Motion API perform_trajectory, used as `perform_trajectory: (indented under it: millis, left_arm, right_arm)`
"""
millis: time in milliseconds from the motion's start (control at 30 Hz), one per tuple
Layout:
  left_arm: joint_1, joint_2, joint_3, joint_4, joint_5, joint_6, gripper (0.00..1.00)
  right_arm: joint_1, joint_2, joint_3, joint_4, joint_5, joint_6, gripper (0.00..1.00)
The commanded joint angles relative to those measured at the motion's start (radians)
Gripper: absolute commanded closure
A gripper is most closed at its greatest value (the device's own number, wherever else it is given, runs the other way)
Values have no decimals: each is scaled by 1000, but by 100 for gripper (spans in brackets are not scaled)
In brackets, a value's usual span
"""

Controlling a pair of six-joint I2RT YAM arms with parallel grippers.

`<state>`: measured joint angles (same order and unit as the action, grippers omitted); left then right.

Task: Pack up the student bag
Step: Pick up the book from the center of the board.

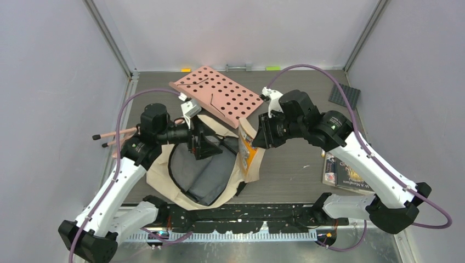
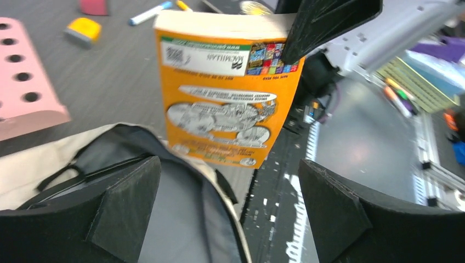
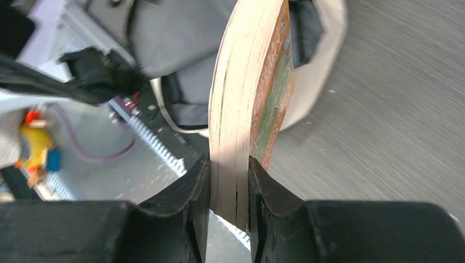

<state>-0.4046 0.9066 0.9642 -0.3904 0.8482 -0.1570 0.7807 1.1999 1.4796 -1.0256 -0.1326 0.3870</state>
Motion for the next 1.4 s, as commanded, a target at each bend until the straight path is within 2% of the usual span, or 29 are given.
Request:
perform_trajectory:
  millis: [0,333,500,667,733,833,933,1100,1133,1167,1200,1233,1267,1300,1367]
  left_arm:
    - [-55,10,18,85,188,-23,0]
    - [-88,10,35,81,185,-37,0]
    - [-99,16,43,81,198,-46,0]
    - [-146,4,41,85,278,-70,3]
    - [-167,6,36,89,303,-76,10]
    - [-184,28,33,87,329,-79,30]
    - [-188,43,35,87,364,-85,52]
    - [-187,18,21,81,333,-71,91]
    - [-188,12,20,79,324,-65,98]
    - [-187,7,20,77,311,-61,100]
    - [-187,1,21,76,297,-58,100]
    - [-187,-5,21,79,283,-59,100]
    - [-186,-12,22,84,262,-62,100]
    - [-185,-22,22,99,231,-76,100]
    - [-186,-40,16,145,170,-122,100]
  right_arm:
    - [20,-77,11,205,-325,-89,99]
    - [24,-128,-16,320,-577,-124,99]
    - [25,-139,-17,336,-620,-135,99]
    - [25,-140,-22,337,-637,-156,99]
    - [25,-138,-25,341,-650,-161,99]
    - [25,-130,-25,347,-657,-163,99]
    - [25,-124,-24,341,-653,-169,100]
    - [25,-150,-36,328,-573,-187,99]
    - [25,-156,-40,337,-548,-181,96]
    - [25,-169,-53,346,-511,-175,85]
    - [25,-176,-62,364,-489,-164,78]
    - [25,-191,-79,372,-445,-160,61]
    - [25,-200,-89,387,-425,-157,52]
    - [25,-219,-116,408,-376,-152,34]
    - [25,-250,-160,447,-324,-139,17]
